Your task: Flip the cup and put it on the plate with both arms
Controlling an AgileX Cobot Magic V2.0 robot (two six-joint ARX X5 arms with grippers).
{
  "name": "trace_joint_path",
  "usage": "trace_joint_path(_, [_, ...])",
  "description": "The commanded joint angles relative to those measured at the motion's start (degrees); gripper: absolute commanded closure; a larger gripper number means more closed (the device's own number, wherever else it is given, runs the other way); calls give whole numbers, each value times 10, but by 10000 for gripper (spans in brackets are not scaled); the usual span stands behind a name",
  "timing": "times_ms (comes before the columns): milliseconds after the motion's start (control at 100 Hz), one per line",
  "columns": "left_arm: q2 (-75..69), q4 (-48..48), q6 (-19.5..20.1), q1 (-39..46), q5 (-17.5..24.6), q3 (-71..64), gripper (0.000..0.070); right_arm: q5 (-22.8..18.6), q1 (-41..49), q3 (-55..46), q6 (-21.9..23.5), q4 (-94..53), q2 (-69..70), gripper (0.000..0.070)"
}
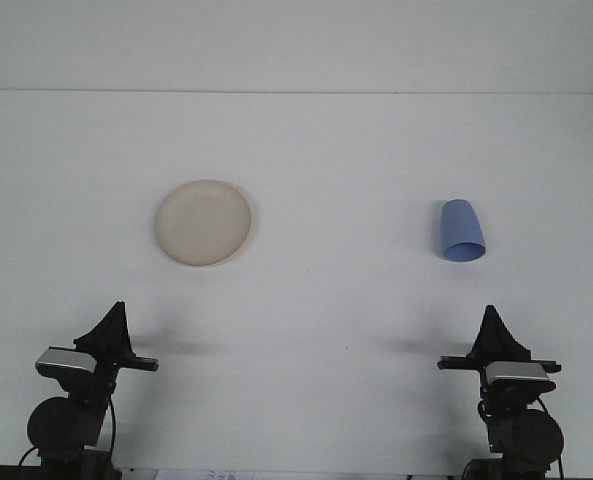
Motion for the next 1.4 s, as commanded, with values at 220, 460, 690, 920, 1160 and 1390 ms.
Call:
trace_joint_path(220, [0, 5, -5, 0, 0, -11, 688, 2, 1, -1, 3, 19, -1, 700])
trace_joint_path(460, [0, 5, -5, 0, 0, -11, 688, -2, 2, 56, 8, -6, 13, 700])
trace_joint_path(690, [0, 5, -5, 0, 0, -11, 688, -3, 1, 232, 2, -165, 143, 700])
trace_joint_path(920, [0, 5, -5, 0, 0, -11, 688, -10, 1, 381, -36, -269, 295, 700])
trace_joint_path(1160, [0, 6, -5, 0, 0, -11, 688, 7, 0, 391, -33, -252, 370, 242])
trace_joint_path(1390, [0, 6, -5, 0, 0, -11, 688, 6, 0, 384, -33, -257, 447, 208])
